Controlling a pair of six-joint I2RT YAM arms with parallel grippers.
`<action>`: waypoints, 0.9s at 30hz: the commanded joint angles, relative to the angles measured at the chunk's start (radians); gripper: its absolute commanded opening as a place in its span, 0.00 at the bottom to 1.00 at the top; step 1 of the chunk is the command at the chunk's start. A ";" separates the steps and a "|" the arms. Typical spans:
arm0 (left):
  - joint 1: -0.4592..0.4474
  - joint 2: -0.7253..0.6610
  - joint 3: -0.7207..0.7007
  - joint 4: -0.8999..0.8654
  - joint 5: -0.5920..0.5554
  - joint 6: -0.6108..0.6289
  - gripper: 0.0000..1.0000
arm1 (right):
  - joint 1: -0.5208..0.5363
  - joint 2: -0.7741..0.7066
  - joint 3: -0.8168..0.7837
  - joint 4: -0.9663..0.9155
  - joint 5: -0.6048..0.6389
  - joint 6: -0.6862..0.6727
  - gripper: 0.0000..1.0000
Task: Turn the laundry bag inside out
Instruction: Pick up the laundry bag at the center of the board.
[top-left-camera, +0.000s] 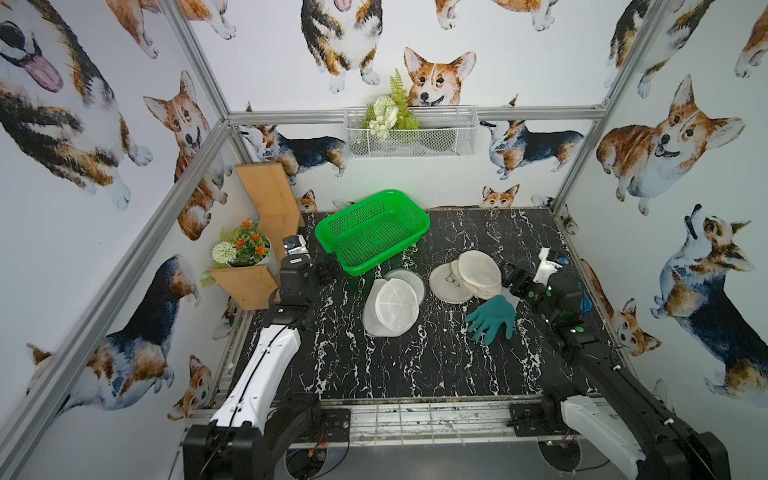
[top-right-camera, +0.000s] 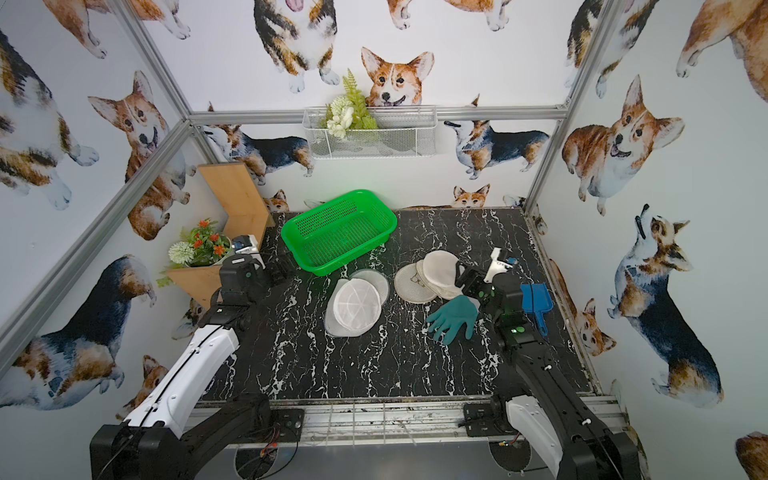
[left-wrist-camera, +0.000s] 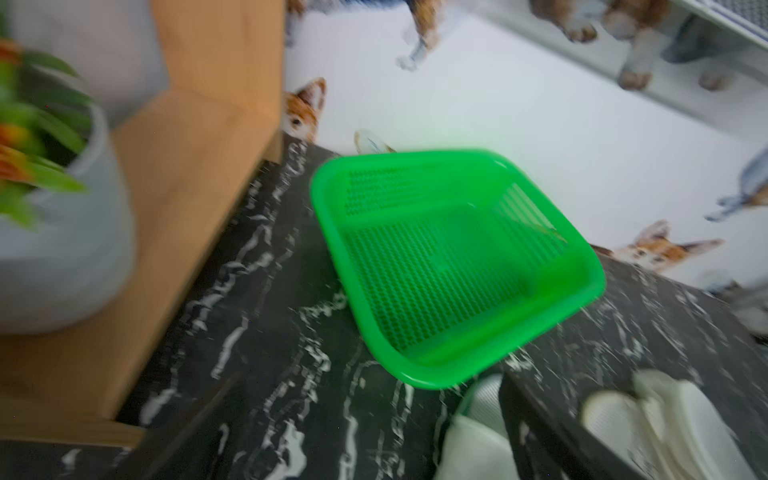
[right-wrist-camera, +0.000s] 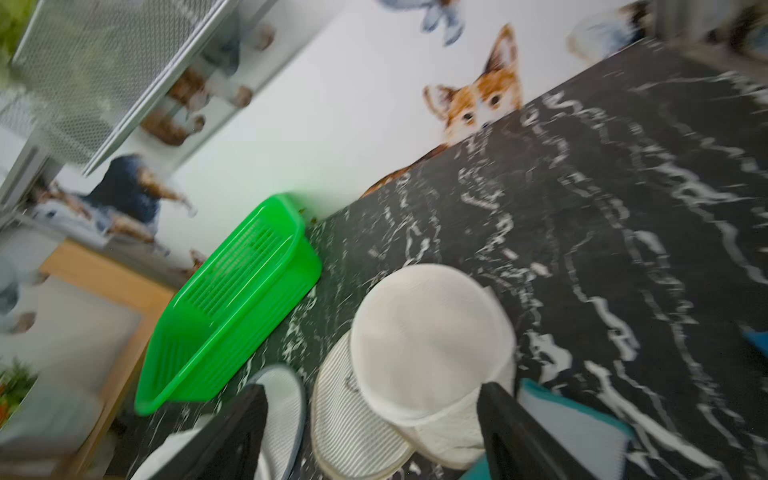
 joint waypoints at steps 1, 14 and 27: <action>-0.079 0.026 0.031 -0.094 0.155 -0.107 1.00 | 0.126 0.079 0.061 -0.018 -0.045 -0.050 0.85; -0.295 0.185 0.010 -0.184 0.256 -0.180 0.94 | 0.341 0.316 0.163 0.048 -0.070 -0.134 0.83; -0.323 0.304 0.063 -0.155 0.420 -0.257 0.23 | 0.372 0.180 0.110 0.015 -0.039 -0.200 0.68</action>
